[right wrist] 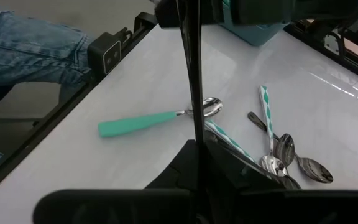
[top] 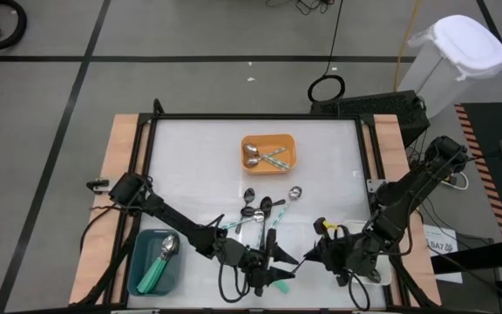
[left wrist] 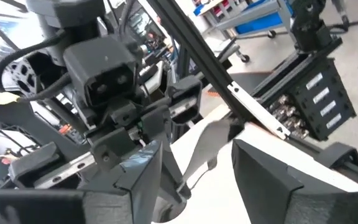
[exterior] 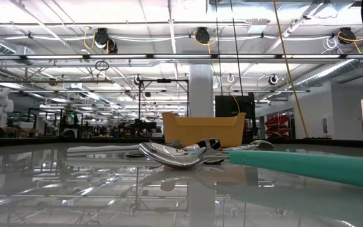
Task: Sort silverware by color (type)
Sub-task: Put the black spoon into the white bin
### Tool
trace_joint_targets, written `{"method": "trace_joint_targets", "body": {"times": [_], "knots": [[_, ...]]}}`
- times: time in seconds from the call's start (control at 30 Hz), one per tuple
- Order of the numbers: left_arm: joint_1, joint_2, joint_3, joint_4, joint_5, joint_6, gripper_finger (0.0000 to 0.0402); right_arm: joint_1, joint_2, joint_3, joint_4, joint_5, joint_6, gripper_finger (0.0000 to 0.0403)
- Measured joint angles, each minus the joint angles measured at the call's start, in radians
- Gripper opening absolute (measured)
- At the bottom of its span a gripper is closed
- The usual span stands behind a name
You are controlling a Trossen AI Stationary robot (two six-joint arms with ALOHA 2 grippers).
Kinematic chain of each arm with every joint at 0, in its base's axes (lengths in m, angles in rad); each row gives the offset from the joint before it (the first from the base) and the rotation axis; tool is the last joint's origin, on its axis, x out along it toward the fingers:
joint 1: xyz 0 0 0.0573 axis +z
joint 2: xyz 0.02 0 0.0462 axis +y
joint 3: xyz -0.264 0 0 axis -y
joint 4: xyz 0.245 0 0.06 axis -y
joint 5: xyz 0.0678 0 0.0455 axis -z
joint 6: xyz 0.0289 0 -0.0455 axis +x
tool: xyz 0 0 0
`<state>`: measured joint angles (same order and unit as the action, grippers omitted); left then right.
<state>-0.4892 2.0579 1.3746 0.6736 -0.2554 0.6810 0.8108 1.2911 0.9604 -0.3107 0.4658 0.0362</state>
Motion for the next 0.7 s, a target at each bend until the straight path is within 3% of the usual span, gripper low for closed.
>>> {"method": "trace_joint_targets", "body": {"times": [0.43, 0.7], "knots": [[0.000, 0.000, 0.000, -0.005, 0.027, 0.013, 0.0105, 0.000, 0.000, 0.000, 0.014, 0.001, -0.004, 0.0009], [0.002, 0.000, 0.000, 0.023, 0.034, -0.026, 0.0098, 0.000, 0.000, 0.000, 0.031, 0.005, -0.014, 0.0009]]}}
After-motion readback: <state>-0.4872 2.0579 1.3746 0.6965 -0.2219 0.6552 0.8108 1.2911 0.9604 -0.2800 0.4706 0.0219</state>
